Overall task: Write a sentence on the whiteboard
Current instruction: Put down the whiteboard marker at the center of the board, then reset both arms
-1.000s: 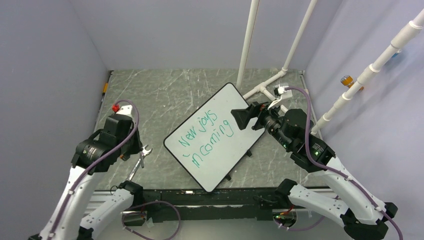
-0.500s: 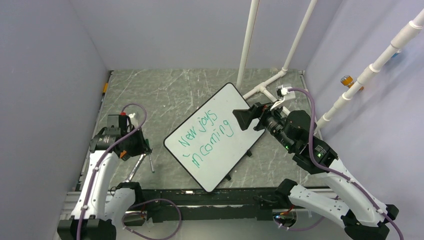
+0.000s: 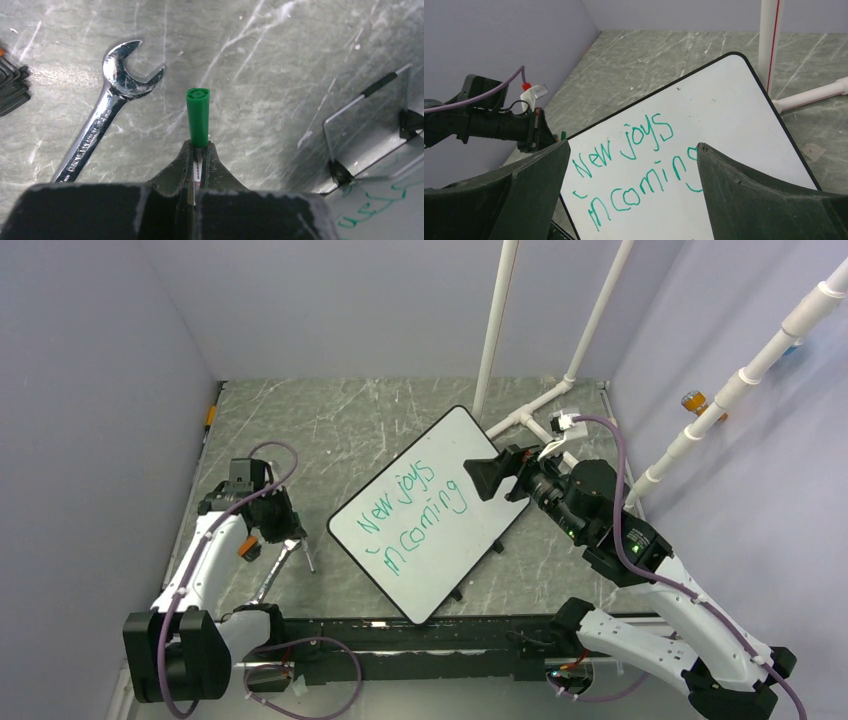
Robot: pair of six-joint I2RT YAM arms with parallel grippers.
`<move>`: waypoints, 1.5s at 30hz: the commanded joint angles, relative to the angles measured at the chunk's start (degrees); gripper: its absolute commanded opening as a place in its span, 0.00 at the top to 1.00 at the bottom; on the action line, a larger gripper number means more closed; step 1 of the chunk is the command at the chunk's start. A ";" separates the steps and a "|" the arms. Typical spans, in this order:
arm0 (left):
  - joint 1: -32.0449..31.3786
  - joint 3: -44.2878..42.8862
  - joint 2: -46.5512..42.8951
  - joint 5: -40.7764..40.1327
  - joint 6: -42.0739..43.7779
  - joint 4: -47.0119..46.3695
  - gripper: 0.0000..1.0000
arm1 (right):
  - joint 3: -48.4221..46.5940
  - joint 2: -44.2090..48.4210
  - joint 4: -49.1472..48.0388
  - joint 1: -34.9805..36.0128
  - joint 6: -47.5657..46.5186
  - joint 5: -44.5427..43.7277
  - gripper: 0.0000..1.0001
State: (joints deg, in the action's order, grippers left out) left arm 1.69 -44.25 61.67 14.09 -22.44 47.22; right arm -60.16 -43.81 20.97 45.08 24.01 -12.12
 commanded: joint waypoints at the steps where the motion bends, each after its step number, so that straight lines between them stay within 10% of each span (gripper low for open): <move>1: 0.30 2.99 0.62 -3.96 -7.95 -6.64 1.00 | -0.24 -0.22 -1.40 0.22 0.45 -0.14 0.00; 16: 2.25 13.93 -2.45 -8.54 -18.32 -16.61 0.82 | 0.51 0.54 -0.77 0.25 -0.06 -1.28 0.00; 27: 3.60 14.45 -9.73 -12.19 -17.62 -14.10 0.43 | 0.38 2.06 0.89 0.19 -0.09 -2.06 0.00; 33: 3.84 7.65 -16.23 -13.91 -11.30 -9.68 0.03 | -0.52 3.08 2.22 0.26 -0.75 -1.71 0.00; 45: 3.80 -3.07 -22.39 -17.35 1.94 -12.68 0.01 | 1.98 4.91 4.65 0.20 3.23 -3.59 0.00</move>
State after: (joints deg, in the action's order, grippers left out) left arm 5.23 -45.52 41.06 -1.23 -25.78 37.04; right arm -59.22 -40.84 25.58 45.10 25.74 -14.50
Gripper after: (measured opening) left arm 0.994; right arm 0.994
